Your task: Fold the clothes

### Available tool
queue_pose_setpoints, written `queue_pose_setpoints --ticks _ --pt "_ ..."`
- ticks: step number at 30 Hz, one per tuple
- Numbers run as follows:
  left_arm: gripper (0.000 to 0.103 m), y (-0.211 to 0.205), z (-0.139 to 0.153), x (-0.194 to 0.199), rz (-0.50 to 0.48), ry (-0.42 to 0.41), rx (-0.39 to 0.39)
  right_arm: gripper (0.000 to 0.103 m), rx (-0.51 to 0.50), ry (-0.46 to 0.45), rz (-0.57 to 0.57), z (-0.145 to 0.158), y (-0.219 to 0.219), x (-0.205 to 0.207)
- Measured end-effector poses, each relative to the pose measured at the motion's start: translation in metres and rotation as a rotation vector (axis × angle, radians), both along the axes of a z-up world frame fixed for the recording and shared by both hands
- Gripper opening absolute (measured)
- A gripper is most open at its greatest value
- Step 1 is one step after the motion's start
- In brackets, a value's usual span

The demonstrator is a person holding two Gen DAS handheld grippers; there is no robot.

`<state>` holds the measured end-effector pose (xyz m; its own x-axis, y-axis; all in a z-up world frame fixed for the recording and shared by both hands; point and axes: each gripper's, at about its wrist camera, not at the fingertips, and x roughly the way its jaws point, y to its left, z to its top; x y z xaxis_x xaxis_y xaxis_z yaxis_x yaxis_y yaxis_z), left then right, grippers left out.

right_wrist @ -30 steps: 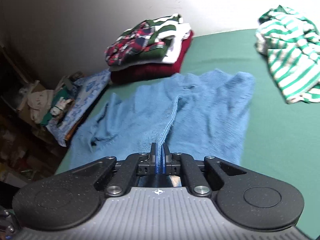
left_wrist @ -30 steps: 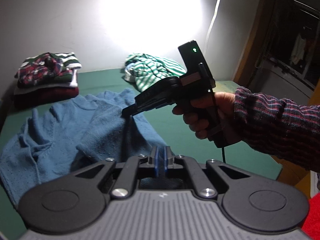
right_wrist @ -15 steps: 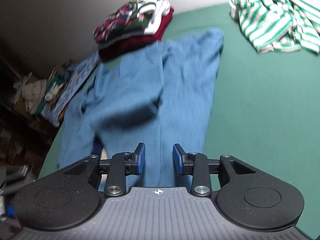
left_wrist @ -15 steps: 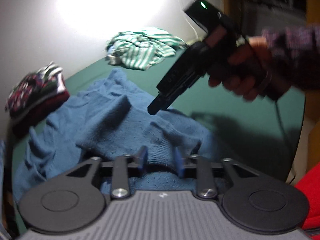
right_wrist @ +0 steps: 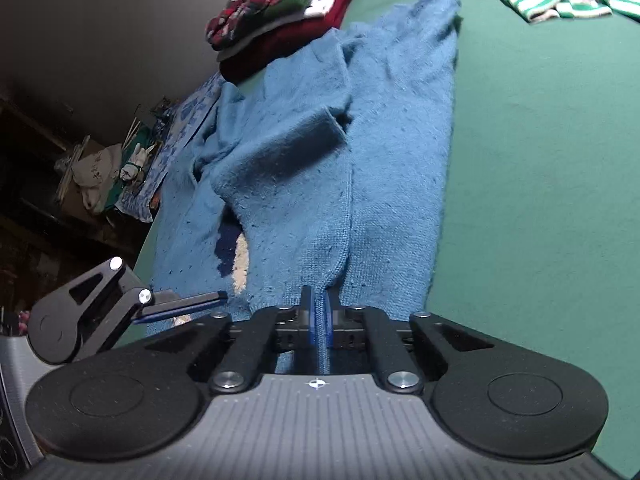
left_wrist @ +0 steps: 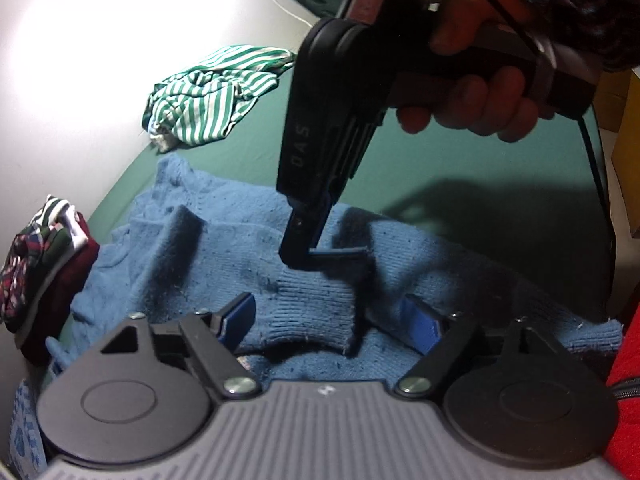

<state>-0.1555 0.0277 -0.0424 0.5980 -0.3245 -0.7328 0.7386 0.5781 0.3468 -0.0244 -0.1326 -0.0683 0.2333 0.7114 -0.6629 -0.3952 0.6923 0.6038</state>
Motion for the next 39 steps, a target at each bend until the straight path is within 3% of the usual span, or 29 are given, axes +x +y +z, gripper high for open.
queue_pose_setpoints --ticks 5,9,11,12,13,21,23,25,26,30,39 --pt "0.083 0.002 0.006 0.002 0.032 -0.013 -0.024 0.005 0.127 0.069 -0.059 0.018 -0.011 0.006" --pt "0.086 -0.006 0.002 0.005 0.052 -0.070 -0.015 0.005 0.225 0.128 -0.075 0.029 -0.011 0.009" --pt "0.067 -0.008 -0.001 0.011 0.090 -0.079 -0.006 0.005 0.246 0.138 -0.072 0.033 -0.009 0.008" --pt "0.039 -0.009 -0.002 0.015 0.110 -0.082 -0.002 0.005 0.249 0.140 -0.070 0.035 -0.008 0.007" --pt "0.021 -0.008 -0.001 0.018 0.132 -0.082 -0.006 0.005 0.237 0.134 -0.067 0.036 -0.007 0.006" --pt "0.008 0.007 0.021 0.015 0.231 -0.121 -0.075 0.006 0.191 0.100 -0.063 0.036 -0.015 0.003" --pt "0.007 0.003 0.024 0.007 0.222 -0.131 -0.077 0.015 0.167 0.090 -0.036 0.037 -0.015 0.001" --pt "0.007 0.000 0.026 -0.001 0.211 -0.142 -0.079 0.034 0.139 0.068 -0.042 0.039 -0.020 0.000" --pt "0.007 -0.001 0.029 -0.005 0.211 -0.142 -0.085 0.039 0.128 0.051 -0.058 0.039 -0.024 0.001" --pt "0.007 0.003 0.043 -0.012 0.233 -0.116 -0.140 0.040 0.116 0.017 -0.142 0.037 -0.039 0.023" --pt "0.007 0.020 0.070 -0.015 0.311 -0.089 -0.235 0.039 0.024 -0.111 -0.117 0.021 0.011 0.094"
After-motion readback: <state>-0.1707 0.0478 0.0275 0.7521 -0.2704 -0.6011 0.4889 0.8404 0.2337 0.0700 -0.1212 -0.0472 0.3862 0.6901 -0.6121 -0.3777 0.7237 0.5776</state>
